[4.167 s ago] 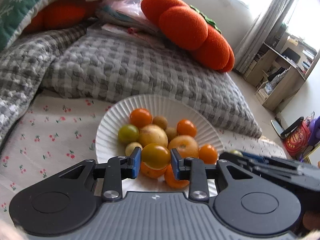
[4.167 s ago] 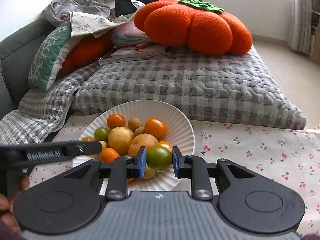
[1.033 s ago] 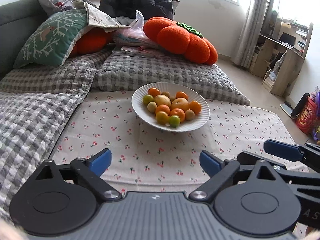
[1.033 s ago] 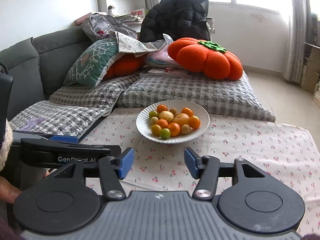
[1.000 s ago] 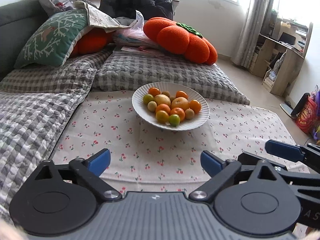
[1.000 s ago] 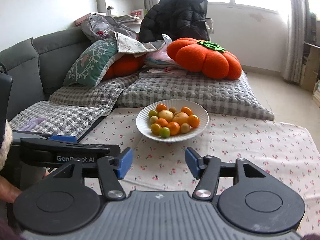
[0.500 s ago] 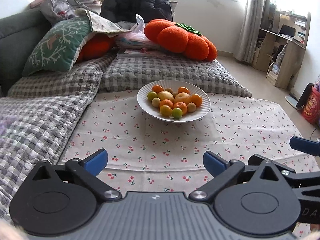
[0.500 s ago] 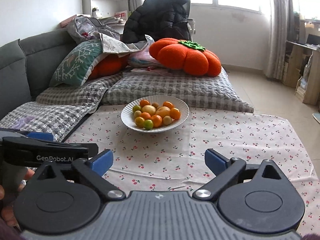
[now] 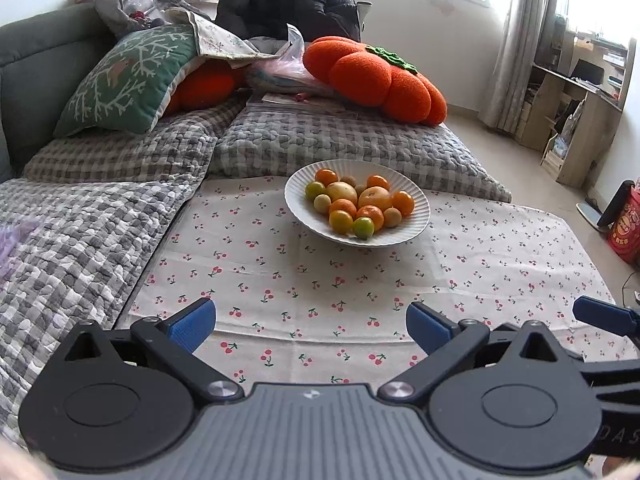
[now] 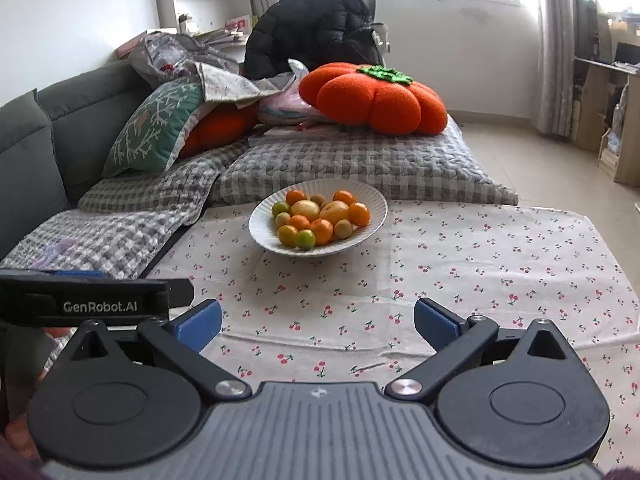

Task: Organize fruits

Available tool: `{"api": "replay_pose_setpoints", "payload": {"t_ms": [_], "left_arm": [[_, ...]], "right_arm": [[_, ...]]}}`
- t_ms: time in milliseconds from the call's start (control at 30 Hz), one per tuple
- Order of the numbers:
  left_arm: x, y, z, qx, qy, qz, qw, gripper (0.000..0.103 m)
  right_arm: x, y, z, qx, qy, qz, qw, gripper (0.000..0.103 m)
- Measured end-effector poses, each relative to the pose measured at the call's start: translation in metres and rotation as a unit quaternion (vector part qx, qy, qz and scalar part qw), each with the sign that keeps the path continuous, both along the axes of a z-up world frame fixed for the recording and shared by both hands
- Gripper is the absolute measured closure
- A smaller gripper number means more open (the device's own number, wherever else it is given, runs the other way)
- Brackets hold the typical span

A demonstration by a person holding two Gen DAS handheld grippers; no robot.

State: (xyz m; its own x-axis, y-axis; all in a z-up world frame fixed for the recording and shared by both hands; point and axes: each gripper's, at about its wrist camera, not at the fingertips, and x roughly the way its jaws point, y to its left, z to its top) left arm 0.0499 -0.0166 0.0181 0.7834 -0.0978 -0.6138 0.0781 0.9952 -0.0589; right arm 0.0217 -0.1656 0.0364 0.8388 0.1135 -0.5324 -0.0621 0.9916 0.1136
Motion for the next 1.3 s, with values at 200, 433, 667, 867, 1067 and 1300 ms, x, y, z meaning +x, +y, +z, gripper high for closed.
{"api": "replay_pose_setpoints", "payload": {"t_ms": [200, 433, 667, 867, 1067, 1300], "left_arm": [[-0.0007, -0.0027, 0.0009, 0.003, -0.004, 0.004, 1.0000, 0.004], [-0.0019, -0.0017, 0.0024, 0.003, -0.009, 0.008, 0.9999, 0.004], [-0.0018, -0.0019, 0.0026, 0.007, -0.008, 0.013, 0.9999, 0.004], [-0.0032, -0.0035, 0.0044, 0.014, -0.015, 0.017, 0.9996, 0.004], [-0.0034, -0.0032, 0.0047, 0.014, -0.021, 0.015, 0.9996, 0.004], [-0.0038, -0.0035, 0.0042, 0.018, -0.021, 0.016, 0.9995, 0.004]], "right_arm": [[-0.0003, -0.0028, -0.0004, 0.009, 0.004, -0.003, 1.000, 0.000], [0.0000, -0.0030, 0.0006, 0.008, 0.000, -0.004, 1.000, 0.000], [-0.0016, -0.0020, 0.0008, 0.004, -0.006, -0.005, 1.000, 0.000], [-0.0014, -0.0031, 0.0013, 0.005, -0.008, -0.006, 1.000, 0.000], [-0.0021, -0.0027, 0.0012, 0.005, -0.008, -0.005, 1.000, 0.000], [-0.0018, -0.0025, 0.0008, 0.005, -0.008, -0.006, 1.000, 0.000]]}}
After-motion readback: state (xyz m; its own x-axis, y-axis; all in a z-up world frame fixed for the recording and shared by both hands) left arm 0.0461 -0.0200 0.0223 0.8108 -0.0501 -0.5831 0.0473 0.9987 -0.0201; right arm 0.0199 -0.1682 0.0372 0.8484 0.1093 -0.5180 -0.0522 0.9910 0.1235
